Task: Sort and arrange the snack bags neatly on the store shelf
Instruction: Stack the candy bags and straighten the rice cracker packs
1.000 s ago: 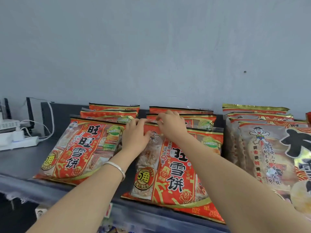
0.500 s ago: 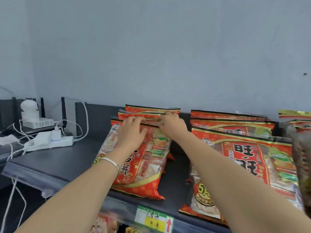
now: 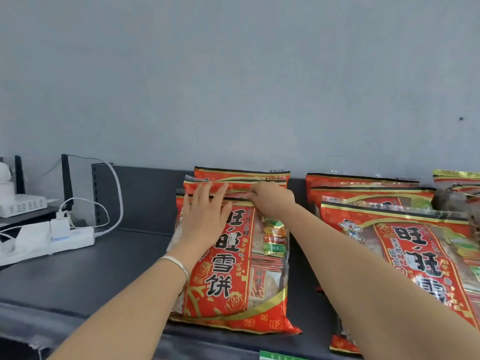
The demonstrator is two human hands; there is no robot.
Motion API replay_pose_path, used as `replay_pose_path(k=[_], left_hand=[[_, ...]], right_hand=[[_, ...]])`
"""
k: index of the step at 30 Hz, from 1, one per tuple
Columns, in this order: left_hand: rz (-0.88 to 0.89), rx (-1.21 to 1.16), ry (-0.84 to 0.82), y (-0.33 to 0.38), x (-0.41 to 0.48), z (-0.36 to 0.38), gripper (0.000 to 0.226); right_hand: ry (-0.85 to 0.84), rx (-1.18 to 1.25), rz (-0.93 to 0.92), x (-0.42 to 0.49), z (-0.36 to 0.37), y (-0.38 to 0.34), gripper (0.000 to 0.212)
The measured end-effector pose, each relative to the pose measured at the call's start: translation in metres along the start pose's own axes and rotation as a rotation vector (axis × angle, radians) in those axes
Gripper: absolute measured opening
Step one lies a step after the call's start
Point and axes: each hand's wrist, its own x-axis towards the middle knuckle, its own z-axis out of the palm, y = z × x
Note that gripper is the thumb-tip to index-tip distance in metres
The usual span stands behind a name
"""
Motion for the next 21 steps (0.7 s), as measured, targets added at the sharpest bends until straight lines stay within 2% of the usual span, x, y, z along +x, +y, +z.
replay_pose_path(k=[6,11,14,19,21], left_hand=[[-0.011,0.068,-0.063,0.001,-0.005,0.005,0.056],[-0.149,0.065,-0.205,-0.002,0.0,0.004,0.059],[-0.251,0.022,-0.313,-0.011,0.011,0.003,0.062],[-0.294,-0.029,-0.264,-0.024,0.027,0.0,0.059],[-0.282,-0.044,-0.224,-0.026,0.036,0.0,0.057]], right_hand=[[-0.026,0.053,-0.039,0.014,-0.002,0.007,0.033],[0.035,-0.016,-0.084,0.015,0.007,0.014,0.044],[0.131,-0.062,-0.097,0.019,0.009,0.018,0.045],[0.306,-0.054,-0.16,0.033,0.012,0.022,0.026],[0.303,-0.068,-0.192,0.041,0.014,0.018,0.029]])
